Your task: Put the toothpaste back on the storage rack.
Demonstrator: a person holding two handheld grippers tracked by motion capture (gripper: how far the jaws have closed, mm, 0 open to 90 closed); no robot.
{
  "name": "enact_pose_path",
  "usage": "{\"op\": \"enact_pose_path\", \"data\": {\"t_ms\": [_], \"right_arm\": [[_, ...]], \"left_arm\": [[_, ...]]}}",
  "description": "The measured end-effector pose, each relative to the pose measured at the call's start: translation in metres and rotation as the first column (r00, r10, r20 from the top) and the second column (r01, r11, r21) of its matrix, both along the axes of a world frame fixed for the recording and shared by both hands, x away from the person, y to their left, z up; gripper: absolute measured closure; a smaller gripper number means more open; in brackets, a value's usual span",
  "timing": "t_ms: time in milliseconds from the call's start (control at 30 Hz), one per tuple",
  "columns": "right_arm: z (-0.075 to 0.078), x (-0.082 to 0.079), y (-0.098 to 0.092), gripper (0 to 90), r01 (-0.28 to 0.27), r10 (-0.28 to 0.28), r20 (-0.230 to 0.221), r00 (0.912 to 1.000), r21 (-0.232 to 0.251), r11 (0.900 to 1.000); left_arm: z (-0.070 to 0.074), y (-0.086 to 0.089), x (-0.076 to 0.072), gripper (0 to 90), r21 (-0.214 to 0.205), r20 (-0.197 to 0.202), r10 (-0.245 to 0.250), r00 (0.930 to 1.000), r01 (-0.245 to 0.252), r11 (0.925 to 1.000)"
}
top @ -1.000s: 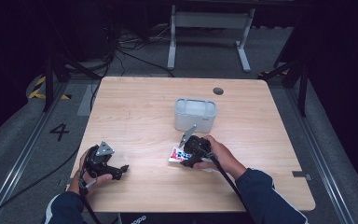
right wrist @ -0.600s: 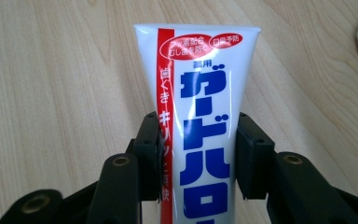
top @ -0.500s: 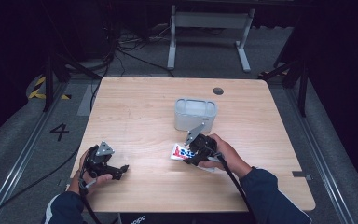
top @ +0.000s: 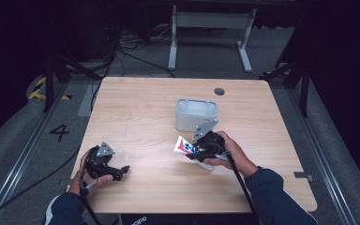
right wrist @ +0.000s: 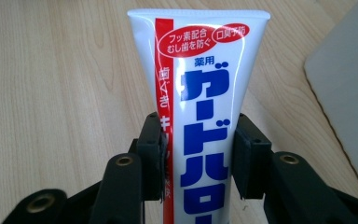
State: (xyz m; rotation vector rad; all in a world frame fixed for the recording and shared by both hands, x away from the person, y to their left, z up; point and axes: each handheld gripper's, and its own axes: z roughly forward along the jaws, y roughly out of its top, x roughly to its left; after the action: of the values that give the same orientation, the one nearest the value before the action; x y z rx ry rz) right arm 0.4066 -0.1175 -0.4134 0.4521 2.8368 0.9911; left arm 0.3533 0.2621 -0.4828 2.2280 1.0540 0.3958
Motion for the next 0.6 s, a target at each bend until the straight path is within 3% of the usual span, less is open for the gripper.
{"op": "enact_pose_path", "data": {"t_ms": [233,600], "right_arm": [[0.006,0.000,-0.005,62.4,0.003,-0.004,0.022,0.9998,0.058,0.9983],[0.023,0.000,-0.024,62.9,0.021,-0.035,0.080,0.9962,0.165,0.9861]], "left_arm": [[0.000,0.000,0.000,0.2,0.000,0.000,0.000,1.0000,0.000,1.0000],[0.000,0.000,0.000,0.2,0.000,0.000,0.000,1.0000,0.000,1.0000]]}}
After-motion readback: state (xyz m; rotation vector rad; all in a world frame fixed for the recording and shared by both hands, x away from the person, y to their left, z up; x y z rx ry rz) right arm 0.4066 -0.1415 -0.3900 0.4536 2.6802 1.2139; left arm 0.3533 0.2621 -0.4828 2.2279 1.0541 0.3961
